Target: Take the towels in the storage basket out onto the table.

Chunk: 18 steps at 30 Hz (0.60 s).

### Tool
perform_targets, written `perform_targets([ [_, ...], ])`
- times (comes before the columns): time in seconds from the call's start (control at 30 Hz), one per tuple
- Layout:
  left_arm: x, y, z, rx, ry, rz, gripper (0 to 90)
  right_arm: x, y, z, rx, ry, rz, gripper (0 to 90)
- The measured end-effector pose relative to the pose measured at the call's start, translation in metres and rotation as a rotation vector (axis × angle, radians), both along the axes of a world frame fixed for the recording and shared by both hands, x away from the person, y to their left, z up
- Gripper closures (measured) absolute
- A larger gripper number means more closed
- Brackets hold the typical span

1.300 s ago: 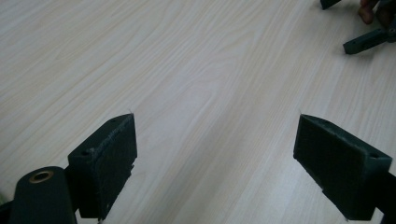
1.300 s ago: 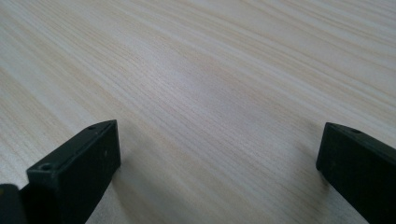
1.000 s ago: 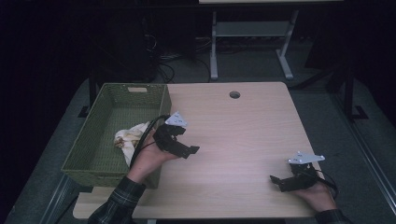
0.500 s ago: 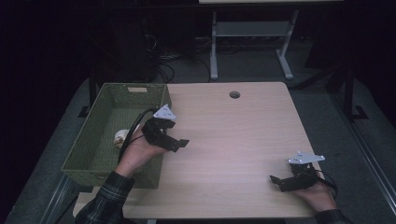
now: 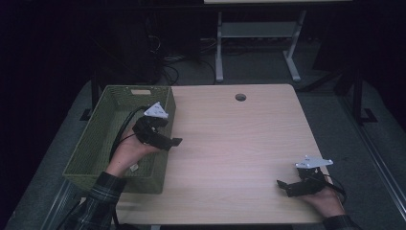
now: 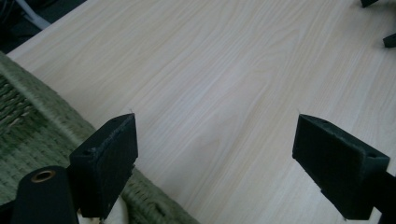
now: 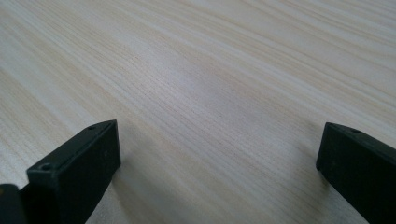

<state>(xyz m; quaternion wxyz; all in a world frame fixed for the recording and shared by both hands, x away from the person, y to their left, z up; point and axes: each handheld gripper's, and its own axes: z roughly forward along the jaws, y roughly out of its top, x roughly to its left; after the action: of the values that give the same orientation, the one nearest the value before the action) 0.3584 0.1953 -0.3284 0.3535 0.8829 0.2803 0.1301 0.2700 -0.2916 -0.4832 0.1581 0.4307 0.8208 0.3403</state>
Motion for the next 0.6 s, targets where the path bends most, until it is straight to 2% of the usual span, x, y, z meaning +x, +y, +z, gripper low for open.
perform_targets([
  [0.2,0.002,0.015,0.003,-0.003,-0.013,0.016,13.4,0.0,0.0,0.0,0.0,0.0,0.0,0.0],
  [0.6,0.011,0.058,0.002,0.02,-0.039,0.123,13.5,0.0,0.0,0.0,0.0,0.0,0.0,0.0],
])
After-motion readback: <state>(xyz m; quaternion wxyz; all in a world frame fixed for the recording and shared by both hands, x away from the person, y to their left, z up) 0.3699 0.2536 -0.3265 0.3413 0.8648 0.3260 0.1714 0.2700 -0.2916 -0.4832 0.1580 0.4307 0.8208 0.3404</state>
